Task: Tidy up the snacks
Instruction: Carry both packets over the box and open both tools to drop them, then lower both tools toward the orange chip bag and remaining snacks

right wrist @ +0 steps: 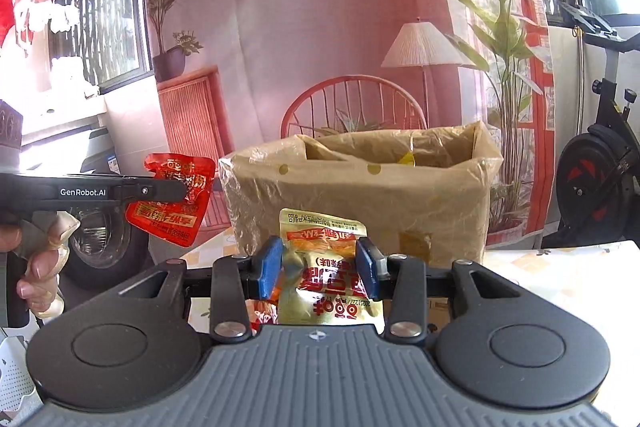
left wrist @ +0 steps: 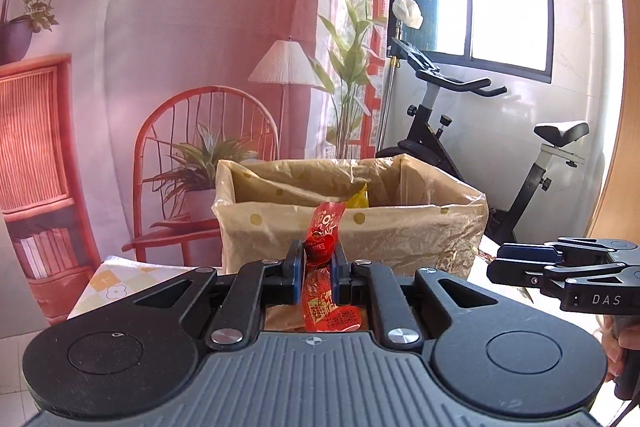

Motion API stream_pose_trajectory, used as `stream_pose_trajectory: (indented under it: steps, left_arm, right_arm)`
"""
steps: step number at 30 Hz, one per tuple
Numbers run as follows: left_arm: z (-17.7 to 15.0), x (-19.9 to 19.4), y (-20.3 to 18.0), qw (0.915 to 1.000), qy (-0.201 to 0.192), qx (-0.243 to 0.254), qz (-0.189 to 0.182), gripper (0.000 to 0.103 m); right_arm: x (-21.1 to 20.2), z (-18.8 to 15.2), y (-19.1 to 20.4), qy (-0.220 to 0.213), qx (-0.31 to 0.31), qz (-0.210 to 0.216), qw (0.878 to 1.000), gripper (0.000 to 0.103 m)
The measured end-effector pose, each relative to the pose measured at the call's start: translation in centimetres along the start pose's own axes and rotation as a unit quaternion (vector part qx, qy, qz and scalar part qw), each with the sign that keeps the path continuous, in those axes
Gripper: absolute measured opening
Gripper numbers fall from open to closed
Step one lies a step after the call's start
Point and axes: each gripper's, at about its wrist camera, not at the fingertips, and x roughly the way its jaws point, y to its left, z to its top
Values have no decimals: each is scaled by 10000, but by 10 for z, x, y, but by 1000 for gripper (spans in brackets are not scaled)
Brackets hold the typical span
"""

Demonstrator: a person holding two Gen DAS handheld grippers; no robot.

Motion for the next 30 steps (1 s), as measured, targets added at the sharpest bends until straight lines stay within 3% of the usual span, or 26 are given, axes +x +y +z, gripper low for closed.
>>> stream_pose_trajectory:
  steps: [7, 12, 20, 21, 22, 23, 30]
  left_arm:
    - [58, 30, -6, 9993, -334, 187, 26, 14]
    - [78, 78, -3, 9999, -123, -89, 28, 14]
    - [70, 128, -10, 9992, 374, -3, 132, 17]
    - [68, 130, -10, 9990, 421, -36, 151, 21]
    - [66, 131, -7, 9987, 473, -80, 190, 32]
    - [64, 130, -5, 9986, 465, -89, 214, 40]
    - [55, 99, 8, 9983, 545, -31, 181, 40]
  right_arm:
    - [26, 58, -12, -497, -463, -41, 9977, 43]
    - [65, 75, -27, -390, -671, -251, 9967, 43]
    - [107, 67, -66, 141, -250, -622, 9977, 45]
    - [109, 65, -68, 190, -205, -653, 9975, 45]
    - [107, 63, -71, 189, -130, -706, 9972, 48]
    - [104, 62, -73, 160, -15, -734, 9972, 50]
    - [69, 56, -62, -7, 153, -545, 9984, 53]
